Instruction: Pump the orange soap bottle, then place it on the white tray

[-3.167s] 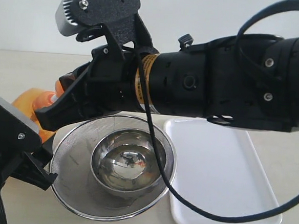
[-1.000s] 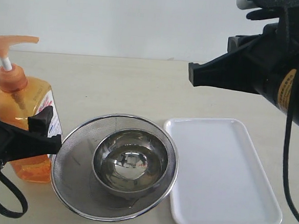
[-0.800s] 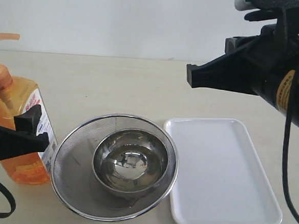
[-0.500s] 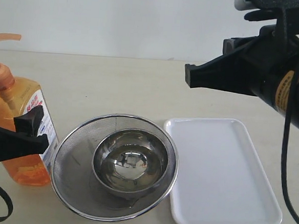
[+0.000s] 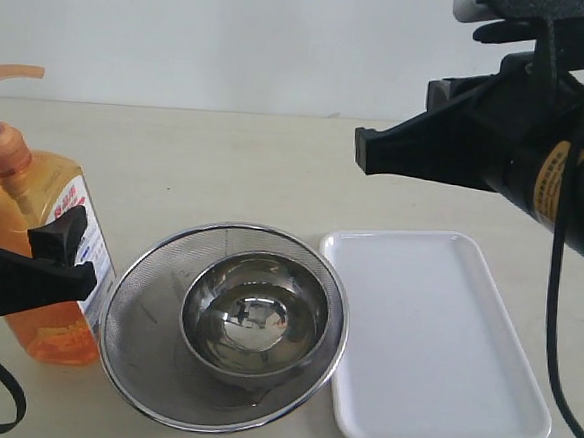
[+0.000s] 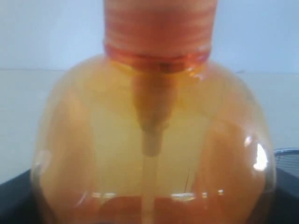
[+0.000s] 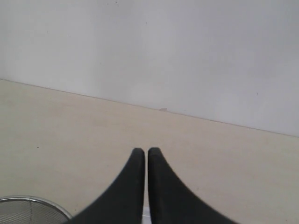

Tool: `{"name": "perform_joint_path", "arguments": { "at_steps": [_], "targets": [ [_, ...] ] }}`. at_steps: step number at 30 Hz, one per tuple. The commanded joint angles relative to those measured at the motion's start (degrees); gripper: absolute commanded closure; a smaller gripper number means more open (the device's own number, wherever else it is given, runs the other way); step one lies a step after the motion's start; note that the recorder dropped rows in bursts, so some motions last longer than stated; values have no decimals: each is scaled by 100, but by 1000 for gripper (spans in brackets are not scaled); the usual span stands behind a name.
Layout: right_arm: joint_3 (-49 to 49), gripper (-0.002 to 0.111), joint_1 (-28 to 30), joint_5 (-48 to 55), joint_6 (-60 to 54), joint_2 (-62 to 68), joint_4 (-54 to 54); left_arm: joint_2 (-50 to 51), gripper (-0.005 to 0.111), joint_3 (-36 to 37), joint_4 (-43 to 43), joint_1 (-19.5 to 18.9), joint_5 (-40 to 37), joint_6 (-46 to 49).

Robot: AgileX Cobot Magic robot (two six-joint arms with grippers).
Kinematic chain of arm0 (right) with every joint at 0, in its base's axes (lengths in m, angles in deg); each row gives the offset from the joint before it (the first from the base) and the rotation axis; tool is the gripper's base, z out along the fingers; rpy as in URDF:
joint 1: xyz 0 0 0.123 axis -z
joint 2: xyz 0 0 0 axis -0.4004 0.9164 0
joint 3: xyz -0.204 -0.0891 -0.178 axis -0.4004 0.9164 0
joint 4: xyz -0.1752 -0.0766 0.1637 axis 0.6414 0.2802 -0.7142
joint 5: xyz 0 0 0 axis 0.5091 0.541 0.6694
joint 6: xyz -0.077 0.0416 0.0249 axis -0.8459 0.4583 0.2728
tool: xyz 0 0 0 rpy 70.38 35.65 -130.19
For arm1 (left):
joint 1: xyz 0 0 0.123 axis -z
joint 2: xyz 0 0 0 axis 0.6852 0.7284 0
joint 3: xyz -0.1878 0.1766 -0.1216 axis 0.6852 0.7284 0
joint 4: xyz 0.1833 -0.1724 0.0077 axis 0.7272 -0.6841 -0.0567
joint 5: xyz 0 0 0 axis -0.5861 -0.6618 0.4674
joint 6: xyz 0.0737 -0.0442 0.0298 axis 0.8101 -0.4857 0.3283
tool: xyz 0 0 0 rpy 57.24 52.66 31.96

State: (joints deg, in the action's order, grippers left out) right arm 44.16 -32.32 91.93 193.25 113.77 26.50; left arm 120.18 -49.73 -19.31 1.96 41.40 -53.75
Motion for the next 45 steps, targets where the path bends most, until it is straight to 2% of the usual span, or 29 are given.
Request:
{"name": "perform_joint_path", "arguments": {
  "at_steps": [1,40,42,45],
  "targets": [
    [18,108,7,43,36,-33,42,28,102,51,-243,-10,-249,174],
    [18,108,7,-5,-204,-256,42,28,102,51,-137,-10,-239,345],
    [18,108,148,-213,-70,-416,42,28,102,51,-137,-10,-239,345],
    [18,108,679,-1002,284,-622,42,28,102,51,-137,-10,-239,345]
  ]
}}
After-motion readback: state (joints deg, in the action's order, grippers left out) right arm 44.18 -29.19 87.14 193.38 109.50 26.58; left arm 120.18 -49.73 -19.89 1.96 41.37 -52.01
